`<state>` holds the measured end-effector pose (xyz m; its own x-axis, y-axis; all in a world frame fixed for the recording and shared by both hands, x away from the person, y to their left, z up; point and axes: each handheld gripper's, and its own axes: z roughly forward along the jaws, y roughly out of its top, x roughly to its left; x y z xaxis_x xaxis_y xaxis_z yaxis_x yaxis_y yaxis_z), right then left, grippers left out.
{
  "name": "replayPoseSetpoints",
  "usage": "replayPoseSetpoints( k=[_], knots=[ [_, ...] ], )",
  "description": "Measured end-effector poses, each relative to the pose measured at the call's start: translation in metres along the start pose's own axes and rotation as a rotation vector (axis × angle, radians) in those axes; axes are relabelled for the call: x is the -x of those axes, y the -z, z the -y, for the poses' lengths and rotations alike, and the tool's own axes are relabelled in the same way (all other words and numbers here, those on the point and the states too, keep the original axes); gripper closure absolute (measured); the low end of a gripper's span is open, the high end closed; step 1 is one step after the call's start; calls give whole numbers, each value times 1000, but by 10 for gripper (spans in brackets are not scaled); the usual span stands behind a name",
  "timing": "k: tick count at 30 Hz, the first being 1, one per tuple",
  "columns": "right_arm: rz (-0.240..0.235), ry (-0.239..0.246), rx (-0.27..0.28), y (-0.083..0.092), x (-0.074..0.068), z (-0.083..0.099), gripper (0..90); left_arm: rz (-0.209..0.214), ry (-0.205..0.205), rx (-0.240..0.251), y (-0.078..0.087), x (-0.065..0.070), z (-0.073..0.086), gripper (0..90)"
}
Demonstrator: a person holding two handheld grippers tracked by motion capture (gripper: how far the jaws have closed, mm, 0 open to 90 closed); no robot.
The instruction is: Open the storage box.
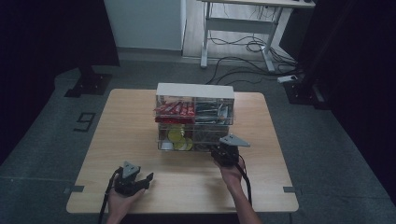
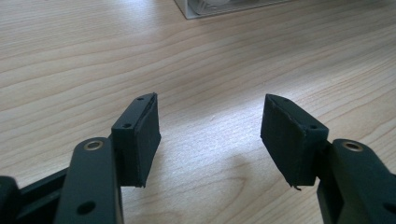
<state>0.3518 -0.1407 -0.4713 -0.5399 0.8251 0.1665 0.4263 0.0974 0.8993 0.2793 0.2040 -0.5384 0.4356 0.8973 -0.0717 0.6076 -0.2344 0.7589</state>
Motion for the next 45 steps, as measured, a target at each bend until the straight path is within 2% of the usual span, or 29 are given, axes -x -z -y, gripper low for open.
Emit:
replayPoseSetpoints(
  k=[6, 15, 25, 31, 37, 45],
  knots=[
    [-2, -5, 18, 1, 3, -6, 884, 0, 1, 3, 0, 0, -2, 380],
    [-4, -12, 42, 2, 6, -14, 884, -11, 9, 32, 7, -1, -11, 380],
    [-10, -21, 33, 2, 10, -18, 884, -5, -8, 59, 7, 4, -26, 382],
    [-3, -26, 38, 5, 10, -28, 884, 3, -19, 83, 11, 8, -34, 383],
    [-2, -33, 34, 5, 12, -37, 883, 18, -8, 96, 13, 5, -39, 383],
    [5, -29, 25, 4, 10, -38, 883, 28, -8, 102, 13, 5, -43, 384]
  ],
)
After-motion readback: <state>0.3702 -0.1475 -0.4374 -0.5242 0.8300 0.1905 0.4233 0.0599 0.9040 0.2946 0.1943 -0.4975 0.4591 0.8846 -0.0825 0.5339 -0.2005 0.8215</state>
